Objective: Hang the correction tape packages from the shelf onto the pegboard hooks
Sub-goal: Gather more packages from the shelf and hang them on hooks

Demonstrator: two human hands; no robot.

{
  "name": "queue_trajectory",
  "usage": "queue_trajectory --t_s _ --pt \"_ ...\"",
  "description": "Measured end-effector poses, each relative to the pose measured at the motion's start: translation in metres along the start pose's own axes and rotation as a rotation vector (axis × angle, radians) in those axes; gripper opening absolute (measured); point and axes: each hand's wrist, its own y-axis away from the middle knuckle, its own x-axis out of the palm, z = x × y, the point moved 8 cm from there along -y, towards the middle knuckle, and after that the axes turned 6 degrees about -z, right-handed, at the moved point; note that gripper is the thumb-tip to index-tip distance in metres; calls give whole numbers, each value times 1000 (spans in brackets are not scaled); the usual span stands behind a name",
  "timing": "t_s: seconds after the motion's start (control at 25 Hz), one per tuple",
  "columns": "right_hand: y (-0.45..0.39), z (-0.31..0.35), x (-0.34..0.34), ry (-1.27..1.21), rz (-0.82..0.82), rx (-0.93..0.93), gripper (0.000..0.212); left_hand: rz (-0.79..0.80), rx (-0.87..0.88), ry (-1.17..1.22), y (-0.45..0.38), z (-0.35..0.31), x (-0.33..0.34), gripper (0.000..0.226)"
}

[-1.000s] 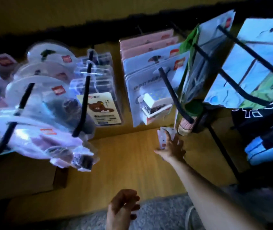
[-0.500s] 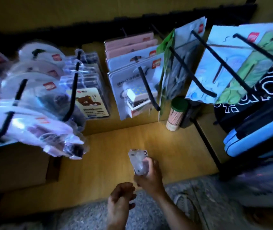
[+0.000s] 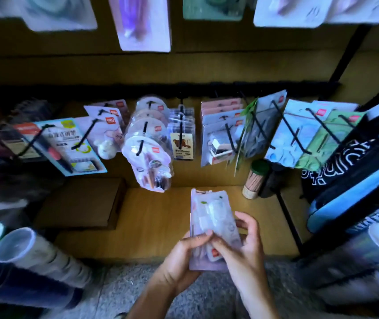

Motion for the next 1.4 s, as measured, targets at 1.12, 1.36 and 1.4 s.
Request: queue_trajectory --t_s 1.12,1.36,1.4 --pt "9 295 35 -131 327 -228 28 56 738 -465 143 -160 104 25" --pt "17 280 33 -260 430 -180 32 -38 1037 -558 152 -165 126 26" --pt "22 270 32 -238 502 -124 45 -67 1041 -535 149 -166 124 25"
